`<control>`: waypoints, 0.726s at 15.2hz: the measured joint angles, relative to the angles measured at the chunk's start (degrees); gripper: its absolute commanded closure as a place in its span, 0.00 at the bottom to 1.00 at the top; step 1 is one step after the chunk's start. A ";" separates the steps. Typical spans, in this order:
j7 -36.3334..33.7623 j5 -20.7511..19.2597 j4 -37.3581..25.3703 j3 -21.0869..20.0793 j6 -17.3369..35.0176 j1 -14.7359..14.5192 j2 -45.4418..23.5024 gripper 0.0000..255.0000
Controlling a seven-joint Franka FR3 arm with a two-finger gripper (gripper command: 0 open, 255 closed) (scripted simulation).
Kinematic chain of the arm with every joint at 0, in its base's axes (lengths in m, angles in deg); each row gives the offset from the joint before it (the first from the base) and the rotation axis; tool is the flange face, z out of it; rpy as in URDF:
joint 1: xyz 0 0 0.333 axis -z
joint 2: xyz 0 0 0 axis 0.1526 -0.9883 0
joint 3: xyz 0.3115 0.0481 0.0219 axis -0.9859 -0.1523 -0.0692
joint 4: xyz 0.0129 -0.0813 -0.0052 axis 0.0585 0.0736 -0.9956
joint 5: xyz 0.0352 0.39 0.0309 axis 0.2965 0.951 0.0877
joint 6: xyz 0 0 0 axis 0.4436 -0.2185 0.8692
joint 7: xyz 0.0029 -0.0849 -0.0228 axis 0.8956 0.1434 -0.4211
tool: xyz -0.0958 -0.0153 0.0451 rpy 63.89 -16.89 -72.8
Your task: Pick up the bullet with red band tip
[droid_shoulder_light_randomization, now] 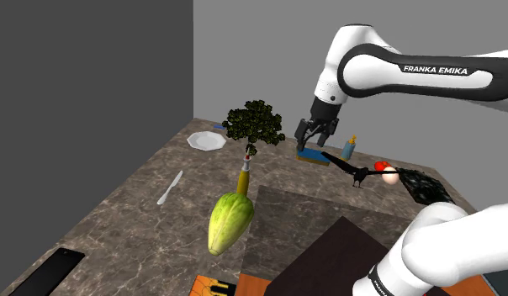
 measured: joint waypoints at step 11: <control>-5.63 -2.25 -8.90 -4.84 15.79 0.16 -22.97 0.00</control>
